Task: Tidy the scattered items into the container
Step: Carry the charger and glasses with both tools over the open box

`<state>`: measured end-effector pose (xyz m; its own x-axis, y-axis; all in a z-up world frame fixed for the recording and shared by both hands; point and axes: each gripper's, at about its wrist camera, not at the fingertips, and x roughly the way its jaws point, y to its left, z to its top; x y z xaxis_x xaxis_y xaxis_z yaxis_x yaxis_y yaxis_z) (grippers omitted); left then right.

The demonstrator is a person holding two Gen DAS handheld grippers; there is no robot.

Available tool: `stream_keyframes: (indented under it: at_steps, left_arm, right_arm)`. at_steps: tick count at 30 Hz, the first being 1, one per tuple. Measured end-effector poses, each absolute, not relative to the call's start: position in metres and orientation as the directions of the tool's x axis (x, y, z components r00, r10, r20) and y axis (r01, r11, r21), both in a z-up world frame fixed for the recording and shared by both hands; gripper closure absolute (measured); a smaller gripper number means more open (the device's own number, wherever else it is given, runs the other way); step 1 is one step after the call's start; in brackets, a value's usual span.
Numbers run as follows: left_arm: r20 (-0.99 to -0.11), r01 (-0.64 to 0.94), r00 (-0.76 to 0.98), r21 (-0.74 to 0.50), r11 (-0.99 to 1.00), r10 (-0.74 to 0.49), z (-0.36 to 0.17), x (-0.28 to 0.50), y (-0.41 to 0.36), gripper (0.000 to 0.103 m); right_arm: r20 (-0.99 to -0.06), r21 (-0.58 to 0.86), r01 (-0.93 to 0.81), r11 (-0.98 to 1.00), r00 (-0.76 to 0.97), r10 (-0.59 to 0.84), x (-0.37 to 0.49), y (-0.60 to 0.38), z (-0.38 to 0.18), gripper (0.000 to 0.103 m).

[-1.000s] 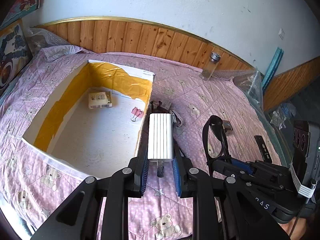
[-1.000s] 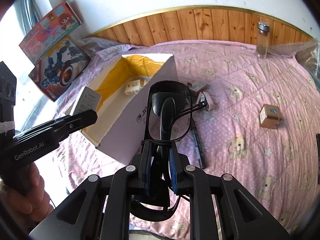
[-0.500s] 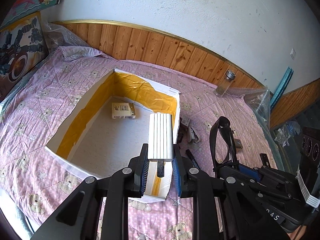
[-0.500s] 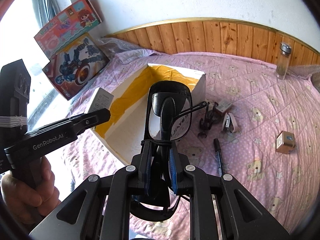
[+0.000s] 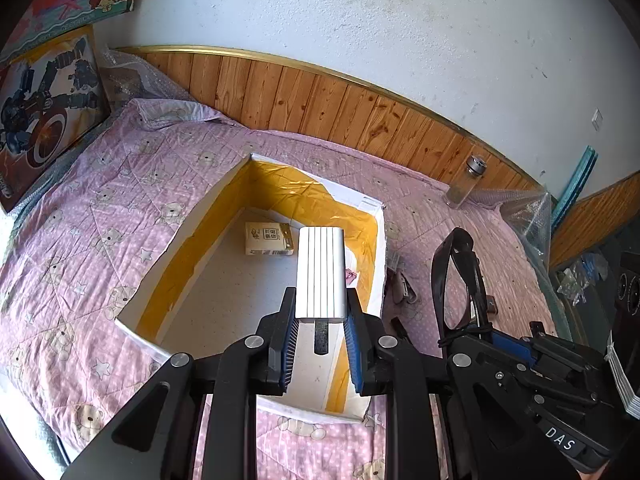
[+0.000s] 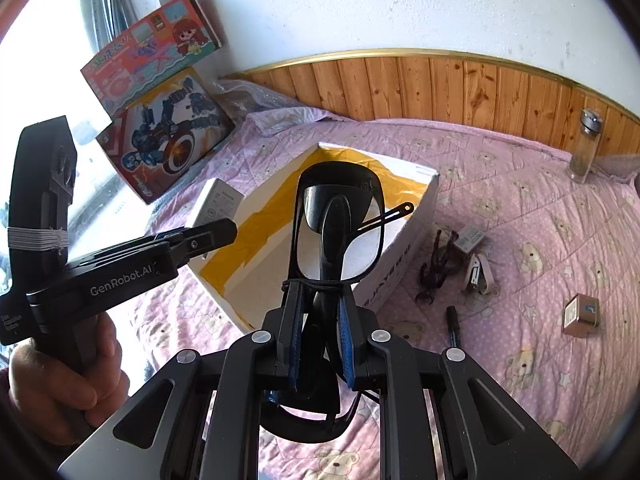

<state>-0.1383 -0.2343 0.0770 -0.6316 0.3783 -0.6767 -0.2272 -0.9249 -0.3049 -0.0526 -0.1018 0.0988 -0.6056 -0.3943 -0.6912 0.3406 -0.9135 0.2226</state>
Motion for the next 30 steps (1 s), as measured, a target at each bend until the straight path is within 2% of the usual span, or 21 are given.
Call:
stream_keyframes:
  at_steps: [12,30]
  left_arm:
    - [-0.680,-0.214,-0.640,-0.287,-0.934,0.356,0.082,-0.166,-0.248,0.080]
    - [-0.745,-0.195,-0.575,-0.275,-0.941,0.337,0.053,-0.208,-0.257,0.080]
  right_arm:
    - [-0.686,0.233,0.359,-0.904,-0.598,-0.415,-0.082,-0.121,0.104,0.086]
    - [-0.721,0.316,0.313,-0.896,-0.534,-0.441,-0.133,-0.124,0.080,0.086]
